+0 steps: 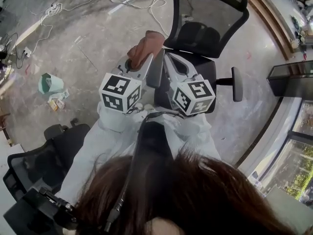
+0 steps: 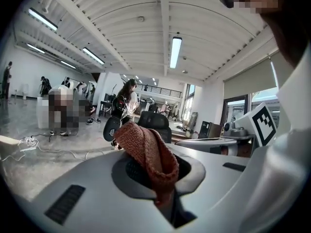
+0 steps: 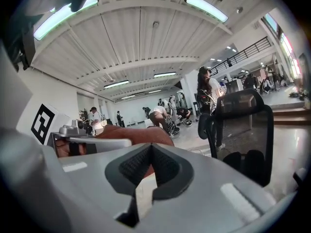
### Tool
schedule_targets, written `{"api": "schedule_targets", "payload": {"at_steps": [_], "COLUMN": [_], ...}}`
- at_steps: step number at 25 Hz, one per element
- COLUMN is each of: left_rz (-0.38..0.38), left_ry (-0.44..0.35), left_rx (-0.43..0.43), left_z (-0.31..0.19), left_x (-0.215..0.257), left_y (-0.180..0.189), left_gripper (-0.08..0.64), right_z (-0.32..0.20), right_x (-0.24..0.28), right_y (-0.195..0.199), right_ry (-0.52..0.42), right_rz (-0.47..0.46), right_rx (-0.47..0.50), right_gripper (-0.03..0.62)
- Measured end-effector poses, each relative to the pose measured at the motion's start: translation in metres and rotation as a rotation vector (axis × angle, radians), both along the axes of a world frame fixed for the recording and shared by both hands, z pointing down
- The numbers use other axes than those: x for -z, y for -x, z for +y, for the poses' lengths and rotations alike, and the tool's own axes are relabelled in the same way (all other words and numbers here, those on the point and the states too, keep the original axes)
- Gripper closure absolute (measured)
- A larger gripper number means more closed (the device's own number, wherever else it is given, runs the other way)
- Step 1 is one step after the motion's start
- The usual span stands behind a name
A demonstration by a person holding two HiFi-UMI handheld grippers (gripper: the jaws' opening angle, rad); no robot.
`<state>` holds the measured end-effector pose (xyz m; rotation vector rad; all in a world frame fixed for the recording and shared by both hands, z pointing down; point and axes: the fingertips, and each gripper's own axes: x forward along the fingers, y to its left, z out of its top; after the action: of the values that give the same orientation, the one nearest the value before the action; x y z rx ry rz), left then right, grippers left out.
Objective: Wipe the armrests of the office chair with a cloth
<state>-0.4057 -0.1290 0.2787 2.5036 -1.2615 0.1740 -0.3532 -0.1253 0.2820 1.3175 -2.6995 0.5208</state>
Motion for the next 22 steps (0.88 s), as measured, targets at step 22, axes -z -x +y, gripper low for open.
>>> {"api": "schedule_targets", "payload": {"at_steps": [22], "left_rz": [-0.002], "left_ry": [0.016], "left_rx": [-0.034], "left_z": [0.014], "left_x": [-0.006], "left_y": [-0.001], "left_gripper": [0.523], "right_z": [0.014], "right_x": [-0.002], "right_y": [-0.006], "right_ry": [-0.016], "right_rz": [-0.002], "right_rx": [-0.021], "right_gripper": [0.592]}}
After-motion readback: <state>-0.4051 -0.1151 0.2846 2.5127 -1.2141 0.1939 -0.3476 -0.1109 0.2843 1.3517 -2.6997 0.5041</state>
